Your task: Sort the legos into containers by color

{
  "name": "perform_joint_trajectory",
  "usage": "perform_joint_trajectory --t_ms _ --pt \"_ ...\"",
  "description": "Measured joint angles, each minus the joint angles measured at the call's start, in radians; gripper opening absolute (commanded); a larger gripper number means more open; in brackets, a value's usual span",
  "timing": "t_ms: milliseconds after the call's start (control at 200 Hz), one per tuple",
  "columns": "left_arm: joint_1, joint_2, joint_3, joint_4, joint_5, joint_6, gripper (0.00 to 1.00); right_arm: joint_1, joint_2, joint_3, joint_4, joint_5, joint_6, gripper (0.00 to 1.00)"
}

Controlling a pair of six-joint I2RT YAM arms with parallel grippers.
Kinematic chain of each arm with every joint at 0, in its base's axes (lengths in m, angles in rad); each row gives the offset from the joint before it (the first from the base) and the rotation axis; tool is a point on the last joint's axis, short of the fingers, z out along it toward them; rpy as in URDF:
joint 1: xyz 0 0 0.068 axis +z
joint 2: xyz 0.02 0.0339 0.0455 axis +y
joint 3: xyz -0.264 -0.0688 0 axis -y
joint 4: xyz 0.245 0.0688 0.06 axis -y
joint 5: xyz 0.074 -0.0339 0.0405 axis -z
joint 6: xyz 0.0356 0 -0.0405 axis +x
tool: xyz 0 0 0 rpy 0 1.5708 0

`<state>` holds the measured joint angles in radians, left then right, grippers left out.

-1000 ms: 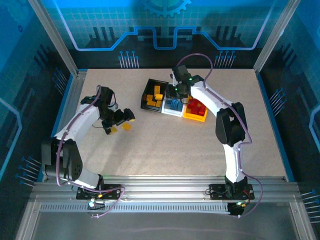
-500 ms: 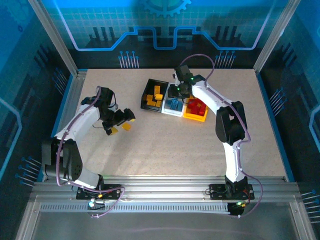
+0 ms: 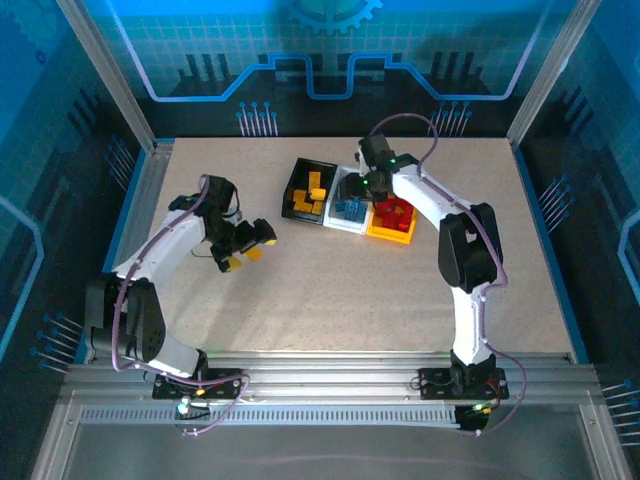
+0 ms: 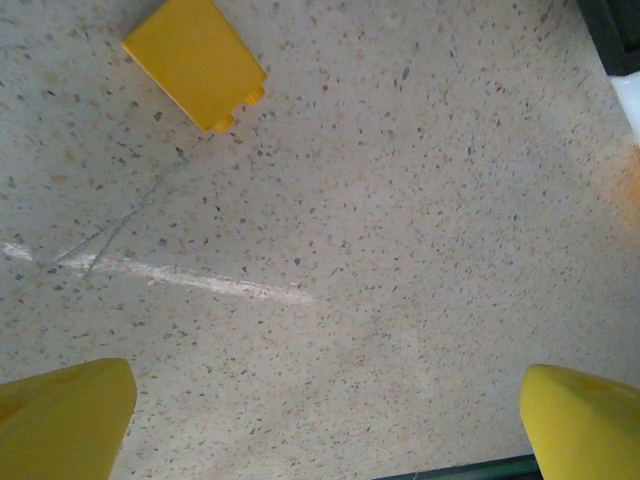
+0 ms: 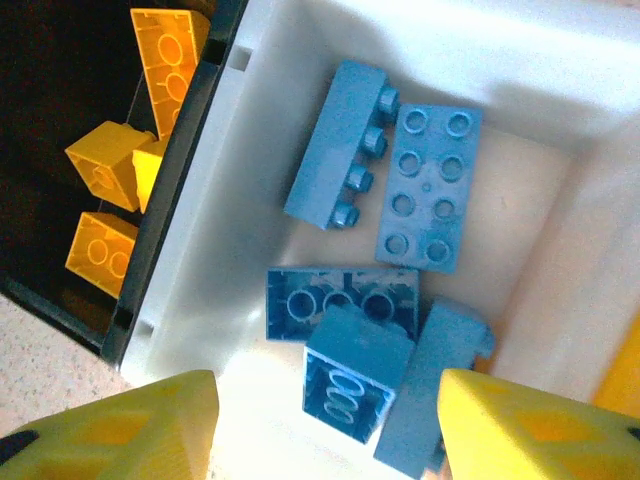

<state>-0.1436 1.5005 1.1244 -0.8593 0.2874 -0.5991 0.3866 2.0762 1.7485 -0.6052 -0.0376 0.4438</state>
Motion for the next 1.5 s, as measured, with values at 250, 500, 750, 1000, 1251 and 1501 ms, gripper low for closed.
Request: perform_joint_trajectory --t_ms 250,500,750,1000,1251,1501 --pt "-0.026 0.080 0.037 0.000 -0.050 -0.014 0.98 -0.003 -0.191 -0.158 0.041 -0.021 0.000 0.62" --pt "-0.026 0.231 0.148 -0.044 -0.136 0.021 0.98 0.028 -0.363 -0.362 0.067 -0.054 0.000 0.62" --pt "-0.021 0.325 0.210 -0.071 -0.179 0.090 0.98 0.085 -0.489 -0.525 0.084 -0.069 0.009 0.63" --pt "-0.006 0.412 0.304 -0.077 -0.209 0.225 0.98 0.126 -0.527 -0.616 0.098 -0.076 0.036 0.63" --pt "0.003 0.490 0.348 -0.078 -0.240 0.345 0.90 0.130 -0.529 -0.623 0.098 -0.075 0.060 0.62" --pt "0.003 0.517 0.354 -0.073 -0.251 0.396 0.83 0.130 -0.529 -0.623 0.097 -0.074 0.085 0.59"
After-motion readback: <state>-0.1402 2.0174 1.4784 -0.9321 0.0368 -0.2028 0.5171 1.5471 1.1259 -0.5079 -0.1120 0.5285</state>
